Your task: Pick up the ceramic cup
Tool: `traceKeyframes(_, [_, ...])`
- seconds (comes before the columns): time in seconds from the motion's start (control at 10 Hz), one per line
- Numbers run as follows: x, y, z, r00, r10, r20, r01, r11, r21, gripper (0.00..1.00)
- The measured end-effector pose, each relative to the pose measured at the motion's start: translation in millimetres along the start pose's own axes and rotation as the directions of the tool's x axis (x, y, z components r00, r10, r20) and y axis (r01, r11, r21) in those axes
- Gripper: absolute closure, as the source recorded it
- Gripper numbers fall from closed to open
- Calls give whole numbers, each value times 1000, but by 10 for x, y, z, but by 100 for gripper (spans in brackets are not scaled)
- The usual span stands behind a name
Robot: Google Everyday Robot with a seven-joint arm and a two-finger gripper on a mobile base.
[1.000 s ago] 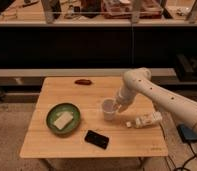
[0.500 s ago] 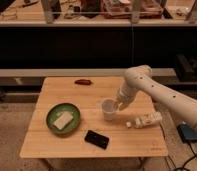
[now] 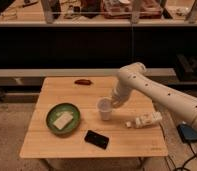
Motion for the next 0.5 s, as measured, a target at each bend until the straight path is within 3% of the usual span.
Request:
traceKeyframes(0.3, [51, 150, 156, 999, -13, 41, 16, 998, -63, 100])
traceKeyframes(0.5, [50, 129, 148, 999, -17, 44, 20, 998, -55, 100])
